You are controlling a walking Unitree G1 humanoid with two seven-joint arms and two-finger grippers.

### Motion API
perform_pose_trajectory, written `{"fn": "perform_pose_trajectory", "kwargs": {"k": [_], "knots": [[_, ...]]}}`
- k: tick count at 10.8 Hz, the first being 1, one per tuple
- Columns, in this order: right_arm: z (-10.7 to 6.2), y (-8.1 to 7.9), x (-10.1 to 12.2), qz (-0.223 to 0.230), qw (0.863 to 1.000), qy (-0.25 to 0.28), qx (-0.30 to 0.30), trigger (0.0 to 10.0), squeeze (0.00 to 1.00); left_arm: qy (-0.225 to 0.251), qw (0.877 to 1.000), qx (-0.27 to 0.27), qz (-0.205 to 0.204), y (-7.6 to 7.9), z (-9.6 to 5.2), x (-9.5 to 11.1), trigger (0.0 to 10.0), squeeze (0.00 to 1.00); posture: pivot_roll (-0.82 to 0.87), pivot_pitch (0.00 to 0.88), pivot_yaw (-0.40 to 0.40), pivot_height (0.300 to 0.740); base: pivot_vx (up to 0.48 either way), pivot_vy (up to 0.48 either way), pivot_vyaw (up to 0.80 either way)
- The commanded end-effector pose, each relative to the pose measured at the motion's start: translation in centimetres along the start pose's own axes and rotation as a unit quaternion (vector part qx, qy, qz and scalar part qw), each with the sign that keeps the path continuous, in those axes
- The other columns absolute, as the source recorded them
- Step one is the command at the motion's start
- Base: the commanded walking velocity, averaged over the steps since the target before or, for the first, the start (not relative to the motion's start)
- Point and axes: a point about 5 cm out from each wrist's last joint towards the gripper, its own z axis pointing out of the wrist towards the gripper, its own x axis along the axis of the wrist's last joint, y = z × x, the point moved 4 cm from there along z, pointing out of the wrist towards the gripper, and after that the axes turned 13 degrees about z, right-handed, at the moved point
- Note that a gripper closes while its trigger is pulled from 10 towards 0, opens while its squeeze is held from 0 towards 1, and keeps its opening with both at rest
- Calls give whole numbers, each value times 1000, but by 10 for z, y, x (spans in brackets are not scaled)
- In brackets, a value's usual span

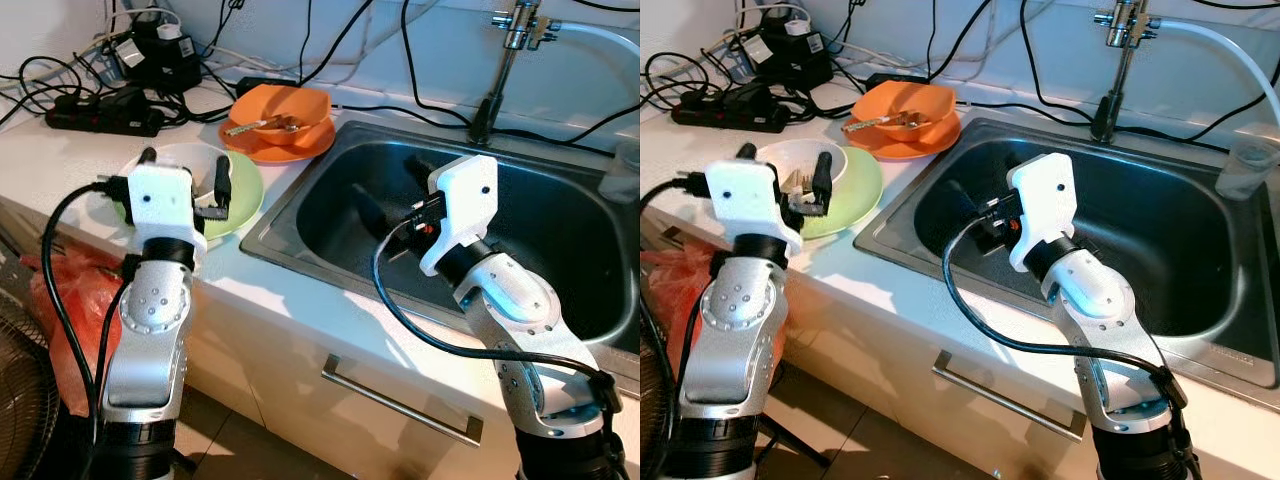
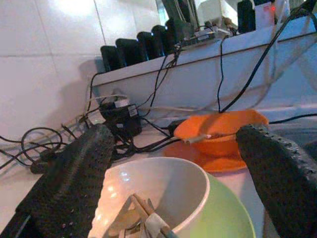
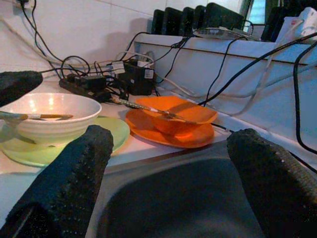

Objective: Kitchen organization

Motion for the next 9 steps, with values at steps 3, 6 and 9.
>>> {"fn": "perform_pose_trajectory", "kwargs": {"k": [3, 6, 9], "knots": [[1, 0, -2, 0, 1000, -4, 0, 10000, 0, 13, 1000, -15, -12, 2, 4, 9, 10000, 0, -34, 0, 31, 740, 0, 0, 0], [3, 2, -1, -2, 1000, 0, -6, 10000, 0, 29, 999, -24, -24, 0, 5, 21, 10000, 0, -24, 0, 28, 740, 0, 0, 0], [5, 2, -4, -5, 1000, -6, -1, 10000, 0, -1, 999, -45, -27, -4, -9, 12, 10000, 0, 0, 0, 19, 740, 0, 0, 0]]}}
